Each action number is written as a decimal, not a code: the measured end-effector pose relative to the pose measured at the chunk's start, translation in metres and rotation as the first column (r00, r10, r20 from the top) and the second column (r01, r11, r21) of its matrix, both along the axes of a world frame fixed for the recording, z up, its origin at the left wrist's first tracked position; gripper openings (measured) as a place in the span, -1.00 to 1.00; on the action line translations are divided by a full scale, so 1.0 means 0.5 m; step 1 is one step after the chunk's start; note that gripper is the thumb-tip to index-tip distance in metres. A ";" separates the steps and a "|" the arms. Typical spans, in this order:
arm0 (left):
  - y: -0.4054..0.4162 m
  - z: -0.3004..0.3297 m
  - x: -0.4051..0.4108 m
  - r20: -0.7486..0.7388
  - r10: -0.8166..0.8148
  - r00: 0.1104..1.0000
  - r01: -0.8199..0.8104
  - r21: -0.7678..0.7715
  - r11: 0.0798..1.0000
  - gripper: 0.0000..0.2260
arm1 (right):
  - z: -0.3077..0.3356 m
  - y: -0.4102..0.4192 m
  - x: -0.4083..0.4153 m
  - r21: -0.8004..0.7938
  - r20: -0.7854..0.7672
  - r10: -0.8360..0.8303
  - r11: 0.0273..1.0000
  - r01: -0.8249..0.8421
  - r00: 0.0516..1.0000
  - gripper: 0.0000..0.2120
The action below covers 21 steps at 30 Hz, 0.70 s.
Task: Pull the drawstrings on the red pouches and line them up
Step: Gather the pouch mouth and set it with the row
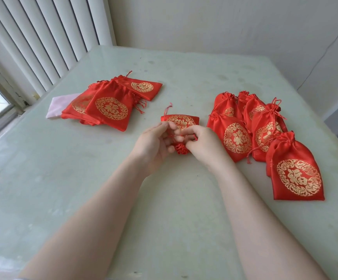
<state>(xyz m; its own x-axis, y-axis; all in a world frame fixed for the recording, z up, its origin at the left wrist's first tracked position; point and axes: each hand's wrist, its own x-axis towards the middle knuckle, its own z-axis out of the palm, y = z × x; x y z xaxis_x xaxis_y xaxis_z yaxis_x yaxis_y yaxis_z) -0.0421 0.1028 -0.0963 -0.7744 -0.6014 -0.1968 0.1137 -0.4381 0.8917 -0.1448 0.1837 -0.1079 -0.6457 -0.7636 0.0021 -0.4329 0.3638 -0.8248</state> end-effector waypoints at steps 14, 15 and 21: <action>0.043 0.010 0.016 0.435 0.093 0.895 0.362 -0.834 0.415 -0.76 | 0.064 0.029 0.045 -0.464 -0.052 0.222 0.858 -0.221 0.974 -0.67; 0.043 0.010 0.016 0.425 0.101 0.900 0.354 -0.844 0.402 -0.76 | 0.061 0.027 0.048 -0.451 -0.042 0.273 0.853 -0.262 0.961 -0.66; 0.019 0.002 0.014 0.431 0.100 0.897 0.275 -0.720 0.637 -0.63 | 0.053 0.029 0.024 -0.425 -0.030 0.233 0.877 -0.223 0.972 -0.60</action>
